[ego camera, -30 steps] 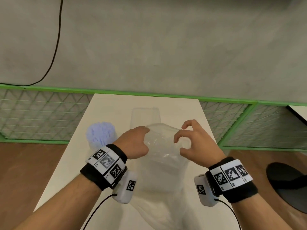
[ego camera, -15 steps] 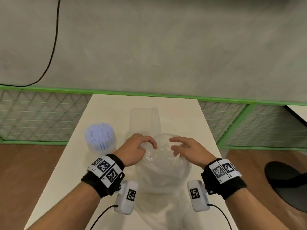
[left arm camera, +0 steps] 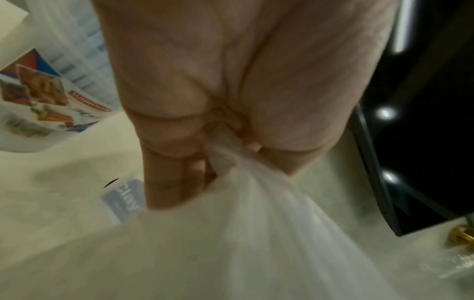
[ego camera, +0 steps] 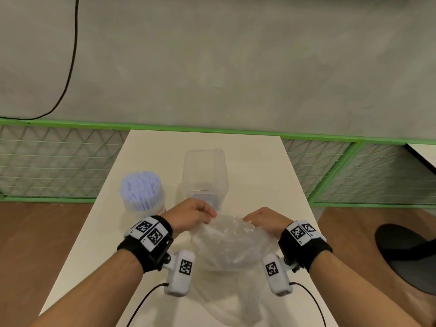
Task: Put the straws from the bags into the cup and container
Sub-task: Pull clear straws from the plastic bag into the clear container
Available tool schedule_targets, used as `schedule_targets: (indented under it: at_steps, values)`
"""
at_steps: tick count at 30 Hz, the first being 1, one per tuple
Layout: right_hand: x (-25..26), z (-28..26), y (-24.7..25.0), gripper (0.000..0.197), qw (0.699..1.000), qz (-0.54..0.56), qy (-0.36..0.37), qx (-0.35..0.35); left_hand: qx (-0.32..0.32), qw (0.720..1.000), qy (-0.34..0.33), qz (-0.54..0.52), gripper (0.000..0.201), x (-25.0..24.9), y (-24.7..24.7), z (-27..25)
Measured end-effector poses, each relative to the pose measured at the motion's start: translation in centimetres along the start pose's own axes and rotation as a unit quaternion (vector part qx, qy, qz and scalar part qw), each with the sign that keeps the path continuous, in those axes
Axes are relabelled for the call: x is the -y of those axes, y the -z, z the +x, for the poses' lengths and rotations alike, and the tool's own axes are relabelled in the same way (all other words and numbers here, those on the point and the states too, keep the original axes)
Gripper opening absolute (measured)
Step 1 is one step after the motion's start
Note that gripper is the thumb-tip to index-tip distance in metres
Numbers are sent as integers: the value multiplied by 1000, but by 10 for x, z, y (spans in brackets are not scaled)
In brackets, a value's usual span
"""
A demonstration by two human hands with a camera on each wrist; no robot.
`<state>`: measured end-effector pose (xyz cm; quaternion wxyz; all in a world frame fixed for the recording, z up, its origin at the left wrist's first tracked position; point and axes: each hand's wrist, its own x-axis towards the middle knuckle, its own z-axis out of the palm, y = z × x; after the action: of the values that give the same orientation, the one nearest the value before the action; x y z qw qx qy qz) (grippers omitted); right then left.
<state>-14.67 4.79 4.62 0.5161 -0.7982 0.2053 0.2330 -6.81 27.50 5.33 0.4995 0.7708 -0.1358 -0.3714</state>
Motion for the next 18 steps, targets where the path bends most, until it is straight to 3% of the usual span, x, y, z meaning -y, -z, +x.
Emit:
schedule_targets:
  at_steps: [4, 7, 9, 12, 15, 18]
  values:
    - [-2, 4, 2, 18, 1000, -21, 19, 4, 12, 999, 14, -29, 15, 7, 7, 5]
    - [-4, -8, 9, 22, 986, 29, 149, -74, 12, 999, 42, 1, 22, 13, 13, 11]
    - [-6, -26, 17, 38, 971, 58, 220, -69, 5, 996, 68, 50, 22, 18, 17, 18]
    - [-20, -50, 22, 74, 977, -36, 211, -5, 1, 992, 103, 76, 25, 19, 22, 16]
    - [-33, -47, 24, 76, 962, -153, 227, -26, 66, 993, 87, -45, 49, 16, 26, 1]
    - [-32, -37, 27, 64, 964, -99, 240, -50, 150, 980, 17, -130, 45, 20, 29, -14]
